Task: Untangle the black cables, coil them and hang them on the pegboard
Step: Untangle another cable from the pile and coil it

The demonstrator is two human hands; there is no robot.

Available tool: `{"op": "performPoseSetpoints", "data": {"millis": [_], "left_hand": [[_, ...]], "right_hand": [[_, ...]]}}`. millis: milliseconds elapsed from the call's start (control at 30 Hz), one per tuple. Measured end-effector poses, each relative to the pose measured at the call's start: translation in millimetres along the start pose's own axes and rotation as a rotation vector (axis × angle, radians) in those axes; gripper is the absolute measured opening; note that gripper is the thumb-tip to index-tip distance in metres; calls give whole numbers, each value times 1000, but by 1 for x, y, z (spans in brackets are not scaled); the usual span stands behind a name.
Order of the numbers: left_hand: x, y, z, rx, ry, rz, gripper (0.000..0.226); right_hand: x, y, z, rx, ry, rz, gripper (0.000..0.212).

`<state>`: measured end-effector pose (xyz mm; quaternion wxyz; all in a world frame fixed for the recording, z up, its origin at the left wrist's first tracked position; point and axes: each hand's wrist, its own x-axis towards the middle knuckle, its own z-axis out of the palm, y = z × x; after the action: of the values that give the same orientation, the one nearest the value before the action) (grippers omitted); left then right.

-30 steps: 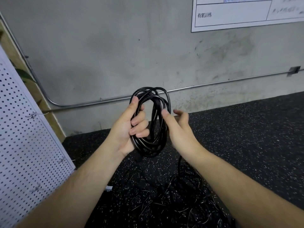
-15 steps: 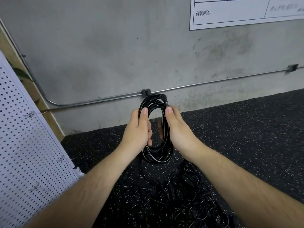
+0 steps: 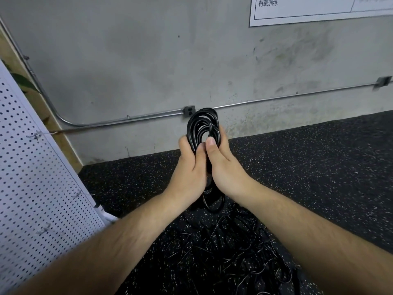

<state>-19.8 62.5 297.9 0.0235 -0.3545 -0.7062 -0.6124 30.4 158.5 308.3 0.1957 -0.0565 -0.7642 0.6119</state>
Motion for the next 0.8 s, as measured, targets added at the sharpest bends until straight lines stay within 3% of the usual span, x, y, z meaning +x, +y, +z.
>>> {"op": "performPoseSetpoints", "data": {"millis": [133, 267, 500, 667, 800], "left_hand": [[-1, -3, -2, -15, -85, 29, 13], [6, 20, -5, -144, -62, -39, 17], [6, 26, -20, -132, -141, -104, 67], [2, 27, -8, -312, -29, -97, 55], [13, 16, -13, -303, 41, -151, 54]], "right_hand": [[-6, -3, 3, -10, -34, 6, 58], [8, -12, -11, 16, -27, 40, 60], [7, -14, -20, 268, -116, 128, 41], [2, -21, -29, 440, -273, 140, 37], [3, -10, -33, 308, -308, 102, 54]]}}
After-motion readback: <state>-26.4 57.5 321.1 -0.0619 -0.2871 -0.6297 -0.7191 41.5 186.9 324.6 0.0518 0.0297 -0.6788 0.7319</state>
